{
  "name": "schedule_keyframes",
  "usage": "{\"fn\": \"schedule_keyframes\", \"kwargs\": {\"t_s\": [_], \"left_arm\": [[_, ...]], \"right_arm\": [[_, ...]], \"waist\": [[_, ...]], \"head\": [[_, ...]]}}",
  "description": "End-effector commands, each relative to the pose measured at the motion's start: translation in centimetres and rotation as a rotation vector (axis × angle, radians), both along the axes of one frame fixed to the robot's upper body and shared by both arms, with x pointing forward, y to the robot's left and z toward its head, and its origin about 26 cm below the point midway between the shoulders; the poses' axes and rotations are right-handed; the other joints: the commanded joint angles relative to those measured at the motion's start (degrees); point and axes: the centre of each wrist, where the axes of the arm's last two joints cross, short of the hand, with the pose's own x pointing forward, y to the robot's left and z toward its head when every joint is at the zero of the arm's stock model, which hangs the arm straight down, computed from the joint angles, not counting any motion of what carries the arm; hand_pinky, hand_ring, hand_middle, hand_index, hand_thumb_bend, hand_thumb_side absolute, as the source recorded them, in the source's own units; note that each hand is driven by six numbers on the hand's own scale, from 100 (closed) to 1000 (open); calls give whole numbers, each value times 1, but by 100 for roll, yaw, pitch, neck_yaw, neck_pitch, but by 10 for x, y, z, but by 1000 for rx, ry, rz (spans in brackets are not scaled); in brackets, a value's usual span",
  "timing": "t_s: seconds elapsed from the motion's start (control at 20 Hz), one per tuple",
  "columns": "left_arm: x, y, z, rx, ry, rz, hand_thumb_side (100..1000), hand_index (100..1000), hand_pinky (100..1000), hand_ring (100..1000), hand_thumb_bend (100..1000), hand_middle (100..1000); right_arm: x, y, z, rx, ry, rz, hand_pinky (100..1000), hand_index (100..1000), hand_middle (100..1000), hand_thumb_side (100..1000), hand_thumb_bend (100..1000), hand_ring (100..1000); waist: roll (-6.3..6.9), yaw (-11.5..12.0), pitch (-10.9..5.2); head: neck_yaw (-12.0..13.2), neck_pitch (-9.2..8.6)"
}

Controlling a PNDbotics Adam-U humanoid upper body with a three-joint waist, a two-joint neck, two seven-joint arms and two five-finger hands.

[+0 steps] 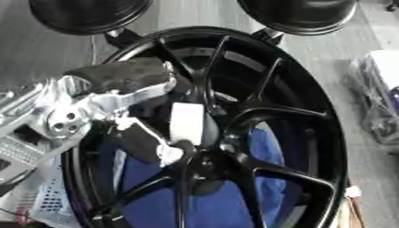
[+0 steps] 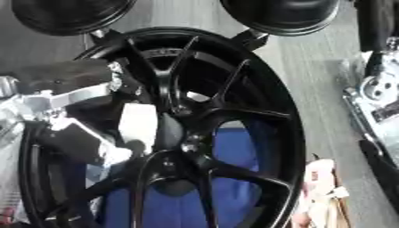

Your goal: Pull the pin out of the wheel hub.

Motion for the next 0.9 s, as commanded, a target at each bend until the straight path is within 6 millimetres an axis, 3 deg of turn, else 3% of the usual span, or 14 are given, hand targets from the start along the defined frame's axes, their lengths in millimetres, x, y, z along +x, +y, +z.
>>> {"fn": "schedule_keyframes", "kwargs": {"t_s": [0.05, 0.45, 0.9], "left_arm": [[0, 5, 13, -14, 34, 67, 190, 527, 704, 462, 119, 315], [1, 10, 25, -145, -32, 36, 193, 421, 649, 405, 100, 243], [5, 27, 44, -235, -105, 15, 199, 398, 643, 390, 100, 223]], "right_arm": [[-3, -2, 8, 21, -12, -75, 513, 591, 608, 703, 100, 609], [-3, -3, 8, 20, -14, -79, 516, 593, 610, 706, 100, 610], [-4, -4, 8, 14, -20, -85, 518, 594, 611, 717, 100, 611]], "waist": [[-2, 6, -114], [-2, 28, -129], [19, 93, -153]], "head": [[5, -69], [-19, -78], [-82, -74]]}}
